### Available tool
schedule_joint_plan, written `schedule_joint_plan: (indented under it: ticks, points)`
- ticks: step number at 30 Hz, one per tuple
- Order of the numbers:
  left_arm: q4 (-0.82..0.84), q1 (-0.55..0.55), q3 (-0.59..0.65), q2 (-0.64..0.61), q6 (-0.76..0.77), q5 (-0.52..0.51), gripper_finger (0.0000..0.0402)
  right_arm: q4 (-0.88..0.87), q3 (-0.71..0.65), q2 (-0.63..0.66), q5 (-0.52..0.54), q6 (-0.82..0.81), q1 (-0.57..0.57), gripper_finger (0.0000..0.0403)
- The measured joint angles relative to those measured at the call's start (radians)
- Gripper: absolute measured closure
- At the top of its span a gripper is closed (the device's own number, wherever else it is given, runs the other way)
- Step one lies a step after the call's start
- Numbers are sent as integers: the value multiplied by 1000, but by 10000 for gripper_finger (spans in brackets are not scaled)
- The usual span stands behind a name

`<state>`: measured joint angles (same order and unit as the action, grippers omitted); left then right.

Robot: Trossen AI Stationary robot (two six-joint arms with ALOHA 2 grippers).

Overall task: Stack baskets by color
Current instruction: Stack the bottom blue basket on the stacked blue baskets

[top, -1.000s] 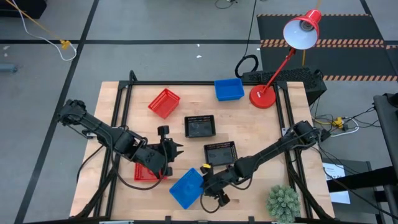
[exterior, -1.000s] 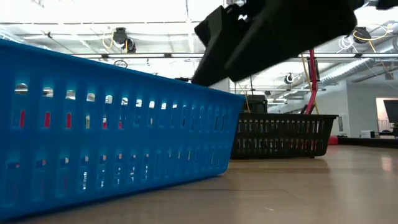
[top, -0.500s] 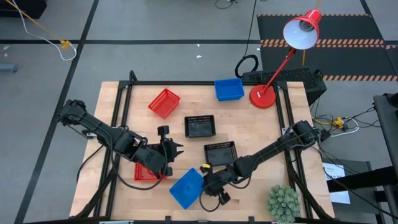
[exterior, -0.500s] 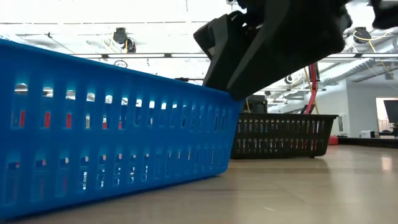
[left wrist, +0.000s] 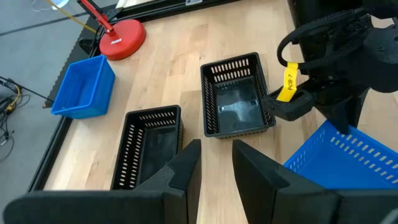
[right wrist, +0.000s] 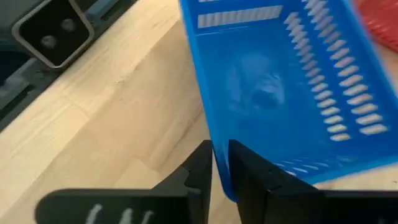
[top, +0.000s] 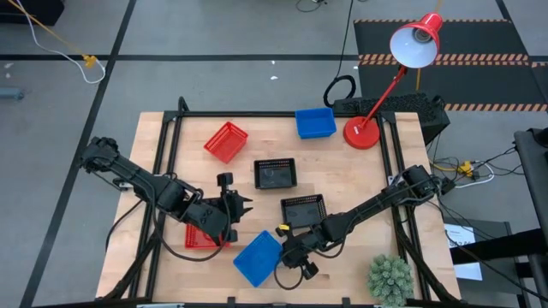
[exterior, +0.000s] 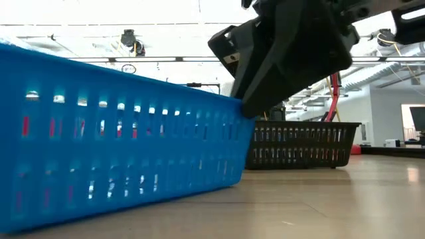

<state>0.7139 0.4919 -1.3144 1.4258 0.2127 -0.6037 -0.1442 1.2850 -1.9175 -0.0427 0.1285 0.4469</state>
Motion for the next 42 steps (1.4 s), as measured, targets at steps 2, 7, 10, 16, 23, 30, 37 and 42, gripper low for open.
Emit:
schedule_joint_plan:
  ticks: [2, 7, 10, 16, 23, 30, 37, 42]
  points:
    - [0, 0, 0, 0, 0, 0, 309, -3, 0, 0, -18, -1, -5, 370]
    - [0, 0, 0, 0, 0, 0, 309, -4, 0, 0, -17, 19, -8, 394]
    - [0, 0, 0, 0, 0, 0, 309, -5, 0, 0, -30, 31, -8, 396]
    - [1, 0, 0, 0, -5, 0, 309, -29, 0, 16, -41, 31, -1, 393]
    - [-8, 0, 1, 0, -8, 0, 309, -69, -1, 70, -41, 17, 15, 395]
    - [-8, 0, 1, 0, -8, 0, 309, -80, -1, 134, -40, 15, 43, 396]
    - [-9, 0, 1, 0, -8, 0, 309, -109, -1, 205, -33, 15, 71, 396]
    - [-9, 0, 1, 0, -7, 0, 309, -151, -1, 245, -29, -5, 86, 396]
